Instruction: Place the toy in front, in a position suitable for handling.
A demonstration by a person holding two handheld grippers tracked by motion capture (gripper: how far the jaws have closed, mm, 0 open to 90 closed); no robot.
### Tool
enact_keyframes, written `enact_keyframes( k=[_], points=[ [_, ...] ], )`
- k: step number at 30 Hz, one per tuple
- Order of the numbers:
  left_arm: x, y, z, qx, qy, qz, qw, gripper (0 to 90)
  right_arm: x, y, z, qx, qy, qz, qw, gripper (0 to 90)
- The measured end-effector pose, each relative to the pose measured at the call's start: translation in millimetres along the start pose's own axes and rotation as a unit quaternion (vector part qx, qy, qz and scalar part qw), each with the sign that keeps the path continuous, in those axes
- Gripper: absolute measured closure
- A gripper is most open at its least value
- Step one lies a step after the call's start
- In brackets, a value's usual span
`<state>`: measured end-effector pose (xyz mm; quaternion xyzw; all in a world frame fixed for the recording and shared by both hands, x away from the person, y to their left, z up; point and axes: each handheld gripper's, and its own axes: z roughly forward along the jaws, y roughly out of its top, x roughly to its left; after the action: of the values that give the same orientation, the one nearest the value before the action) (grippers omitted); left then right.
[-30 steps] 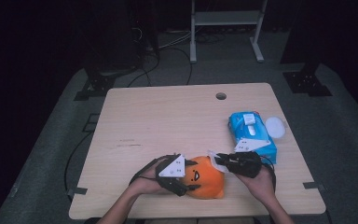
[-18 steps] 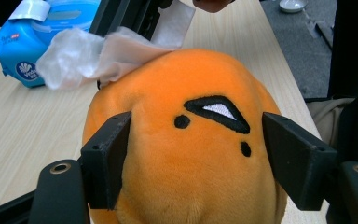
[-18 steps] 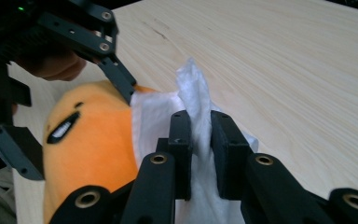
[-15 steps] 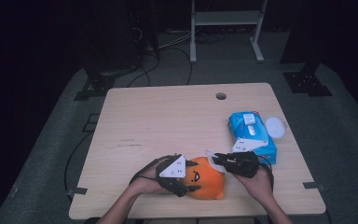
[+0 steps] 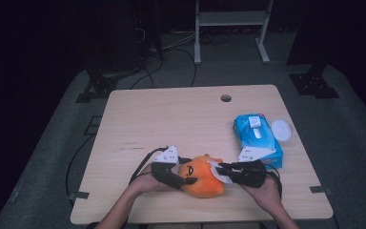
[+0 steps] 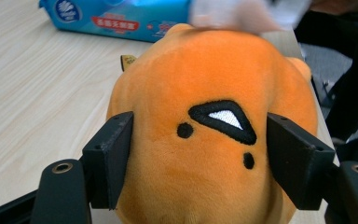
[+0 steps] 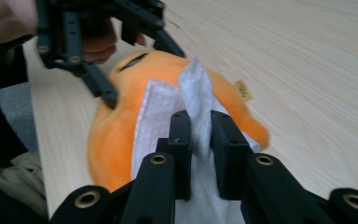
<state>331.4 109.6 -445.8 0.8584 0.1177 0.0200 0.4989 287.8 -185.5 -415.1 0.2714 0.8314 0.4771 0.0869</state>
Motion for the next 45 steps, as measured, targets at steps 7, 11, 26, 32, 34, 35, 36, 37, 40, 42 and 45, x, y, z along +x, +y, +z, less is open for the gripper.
enact_keyframes(
  k=[7, 11, 26, 32, 34, 35, 36, 37, 40, 42, 45],
  points=[
    [2.6, 0.7, 1.2, -0.004, 0.005, -0.021, 0.9998, 27.8, -8.1, -3.7, 0.4, 0.013, -0.011, 0.008, 0.9998, 78.0],
    [3.7, 0.6, 1.5, -0.005, 0.006, -0.026, 0.9996, 27.6, -7.2, -3.2, -1.9, 0.015, -0.011, 0.008, 0.9998, 78.1],
    [0.2, 8.3, 0.5, -0.008, 0.007, -0.031, 0.9994, 9.0, -9.7, -1.2, -2.4, 0.002, -0.020, 0.009, 0.9997, 78.0],
    [-2.4, 11.8, 2.2, -0.014, 0.013, -0.025, 0.9995, 29.2, 0.7, 3.7, -2.8, -0.005, -0.031, -0.011, 0.9995, 78.1],
    [-5.9, 15.8, 4.6, -0.016, 0.015, -0.020, 0.9996, 30.7, 10.1, 9.7, -0.7, -0.013, -0.017, -0.024, 0.9995, 78.0],
    [-7.9, 18.4, 6.0, -0.016, 0.019, -0.017, 0.9996, 30.7, 13.8, 11.7, 0.8, -0.014, -0.015, -0.032, 0.9993, 78.0],
    [-8.5, 19.4, 6.4, -0.014, 0.021, -0.015, 0.9996, 30.1, 20.0, 14.3, 3.5, -0.012, -0.016, -0.045, 0.9988, 78.0],
    [-8.8, 19.8, 7.0, -0.013, 0.023, -0.014, 0.9996, 28.9, 22.5, 15.2, 5.1, -0.010, -0.021, -0.055, 0.9982, 78.0],
    [-5.0, 16.4, 6.9, -0.022, 0.019, -0.029, 0.9992, 16.7, 20.8, 14.3, 7.1, -0.006, -0.024, -0.056, 0.9981, 78.1],
    [-2.2, 14.4, 7.7, -0.019, 0.018, -0.041, 0.9988, 11.9, 13.2, 12.2, 4.5, -0.011, -0.024, -0.041, 0.9988, 78.2],
    [-2.2, 14.2, 8.0, -0.030, 0.014, -0.038, 0.9987, 22.3, 6.9, 10.6, 0.8, -0.013, -0.033, -0.030, 0.9989, 78.2]
  ],
)
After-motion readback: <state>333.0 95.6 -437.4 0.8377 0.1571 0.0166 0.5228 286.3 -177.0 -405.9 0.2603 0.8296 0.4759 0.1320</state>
